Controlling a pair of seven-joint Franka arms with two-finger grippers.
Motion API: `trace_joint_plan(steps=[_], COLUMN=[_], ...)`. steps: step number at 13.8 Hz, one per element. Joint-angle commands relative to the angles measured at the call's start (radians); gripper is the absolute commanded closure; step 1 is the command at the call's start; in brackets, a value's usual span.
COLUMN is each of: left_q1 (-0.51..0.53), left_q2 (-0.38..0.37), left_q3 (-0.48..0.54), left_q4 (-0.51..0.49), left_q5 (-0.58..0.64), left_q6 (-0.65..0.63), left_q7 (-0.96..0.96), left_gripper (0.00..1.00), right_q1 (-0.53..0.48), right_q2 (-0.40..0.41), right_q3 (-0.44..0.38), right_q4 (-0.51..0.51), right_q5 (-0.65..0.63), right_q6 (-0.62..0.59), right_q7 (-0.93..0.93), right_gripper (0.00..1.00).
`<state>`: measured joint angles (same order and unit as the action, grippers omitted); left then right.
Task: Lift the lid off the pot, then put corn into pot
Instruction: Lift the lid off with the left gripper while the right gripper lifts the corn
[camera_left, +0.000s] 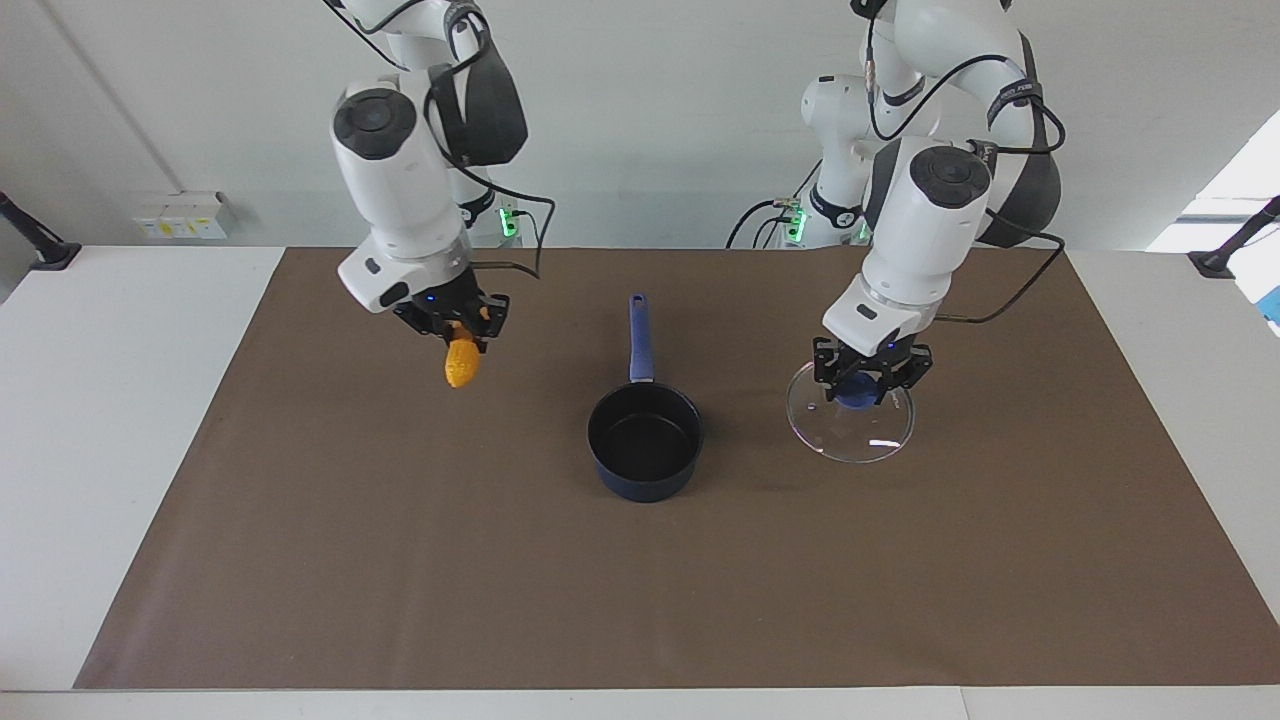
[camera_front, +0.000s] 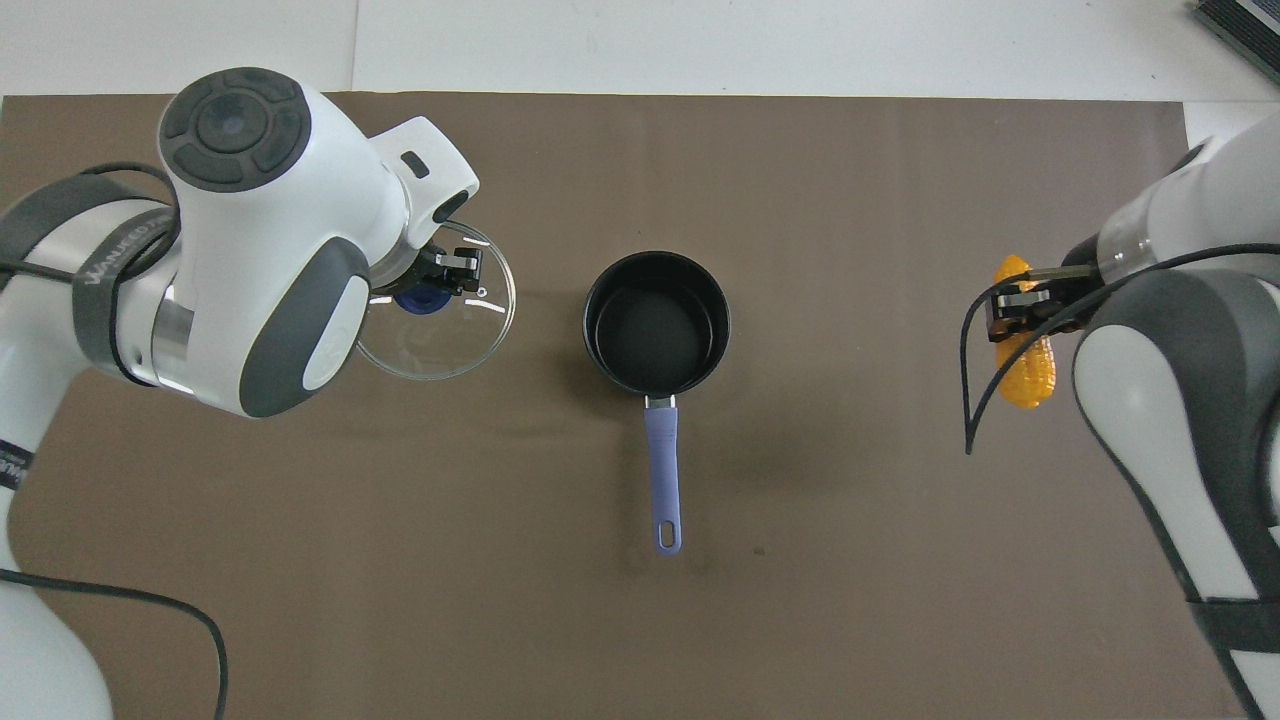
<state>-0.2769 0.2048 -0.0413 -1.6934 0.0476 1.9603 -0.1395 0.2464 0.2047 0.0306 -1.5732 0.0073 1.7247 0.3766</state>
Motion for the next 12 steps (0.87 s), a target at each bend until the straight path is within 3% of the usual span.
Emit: trace_joint_plan(steps=[1, 6, 12], left_q1=[0.053, 0.183, 0.306], left_q2=[-0.094, -0.126, -0.148], left_q3=[-0.011, -0.011, -0.011], left_q4=[-0.146, -0.215, -0.342], left_q5=[-0.012, -0.038, -0.116], left_q6=[0.084, 0.094, 0.202], left_q7=[0.069, 0.187, 0.297], left_gripper=[1.0, 1.0, 1.0], right_q1=[0.05, 0.142, 0.209], right_q2=[0.155, 0.324, 0.424], right_q3=[0.0, 0.0, 0.008], right_q4=[0.191, 0.363, 0.363], right_q5=[0.007, 0.007, 0.007], right_q6=[0.005, 0.087, 0.168], right_q7=[0.108, 0.255, 0.291], right_gripper=[1.0, 1.0, 1.0])
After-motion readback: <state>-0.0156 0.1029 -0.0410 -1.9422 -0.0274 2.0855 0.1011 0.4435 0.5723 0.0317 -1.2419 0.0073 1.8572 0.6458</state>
